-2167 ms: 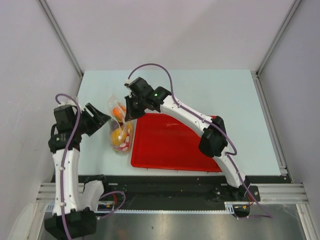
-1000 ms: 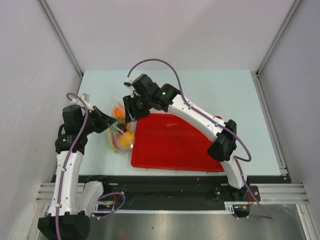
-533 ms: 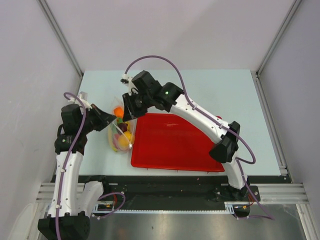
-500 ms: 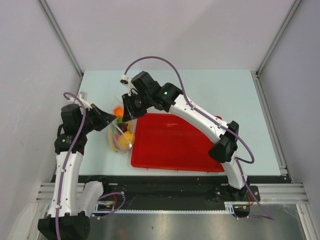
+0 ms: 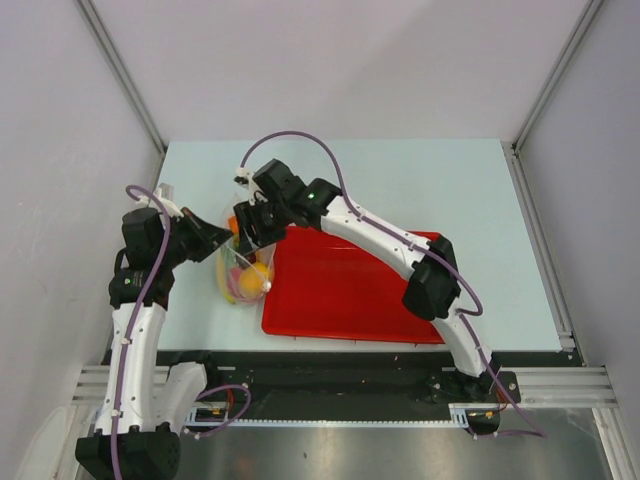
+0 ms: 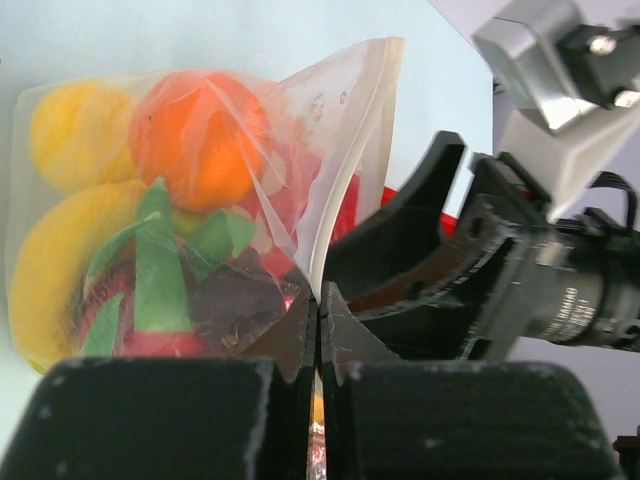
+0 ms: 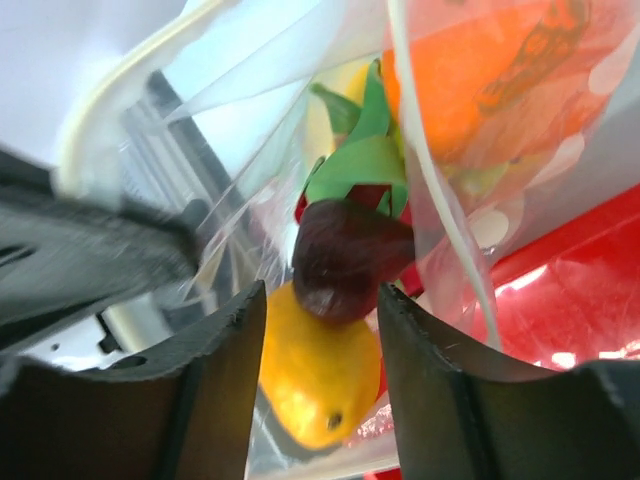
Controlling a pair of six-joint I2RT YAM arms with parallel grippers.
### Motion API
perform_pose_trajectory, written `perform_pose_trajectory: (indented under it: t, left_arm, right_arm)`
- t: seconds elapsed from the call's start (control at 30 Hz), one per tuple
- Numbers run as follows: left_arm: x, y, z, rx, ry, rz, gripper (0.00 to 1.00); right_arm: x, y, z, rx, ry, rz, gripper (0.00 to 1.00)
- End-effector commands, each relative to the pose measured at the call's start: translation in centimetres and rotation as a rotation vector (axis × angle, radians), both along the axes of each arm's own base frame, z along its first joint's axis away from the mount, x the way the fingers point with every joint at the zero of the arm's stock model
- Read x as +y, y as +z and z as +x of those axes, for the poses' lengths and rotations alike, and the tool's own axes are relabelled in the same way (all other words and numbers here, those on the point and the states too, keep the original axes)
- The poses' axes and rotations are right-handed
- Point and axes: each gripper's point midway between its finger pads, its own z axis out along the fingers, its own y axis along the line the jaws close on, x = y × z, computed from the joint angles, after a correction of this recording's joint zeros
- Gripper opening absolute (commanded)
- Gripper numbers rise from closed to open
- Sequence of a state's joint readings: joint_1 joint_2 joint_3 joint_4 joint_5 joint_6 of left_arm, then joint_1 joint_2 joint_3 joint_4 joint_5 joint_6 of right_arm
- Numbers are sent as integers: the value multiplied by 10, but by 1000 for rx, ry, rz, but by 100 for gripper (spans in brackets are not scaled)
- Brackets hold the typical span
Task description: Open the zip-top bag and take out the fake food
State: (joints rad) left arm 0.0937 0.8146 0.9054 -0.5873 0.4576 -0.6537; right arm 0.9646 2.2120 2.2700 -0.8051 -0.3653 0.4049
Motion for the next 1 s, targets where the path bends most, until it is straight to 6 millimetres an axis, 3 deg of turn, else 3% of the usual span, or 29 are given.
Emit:
perform_pose_trajectory:
  t: [0.0,0.17,0.27,0.3,0.4,0.53,0.6,0.7,0.87,0.9,0.97]
  left_arm:
    - [-7,26,-1,-77,-27,-27,0]
    - [-7,24,0,-69,-28,-28,0]
    - [-6,22,-2,-69,-23,-19,0]
    - [-6,21,-2,-68,-24,-12,0]
    - [-3,17,-5,-58,-12,4,0]
    - [0,13,-6,-47,3,11,0]
    - [2,12,-5,-48,14,23,0]
    - [4,11,-5,-47,20,34,0]
    - [7,19,-6,-58,27,56,0]
    - [8,18,-8,-43,31,66,0]
    - [13,23,-8,-44,42,98,0]
  right_arm:
    - [14,-10,8,-52,7,19,56]
    - [21,-28,-1,-52,15,-6,60]
    - [24,-28,0,-64,9,-3,54]
    - [23,-26,3,-72,0,-4,46]
    - [21,-1,12,-112,-18,27,31]
    - [5,52,16,-139,-45,85,24]
    - [-8,89,11,-195,-54,128,24]
    - [-35,112,10,-242,-98,121,26]
    - [-108,81,5,-198,-175,-23,25]
    - [-130,67,-8,-194,-176,-57,25]
    - [-147,57,-11,-200,-199,-55,26]
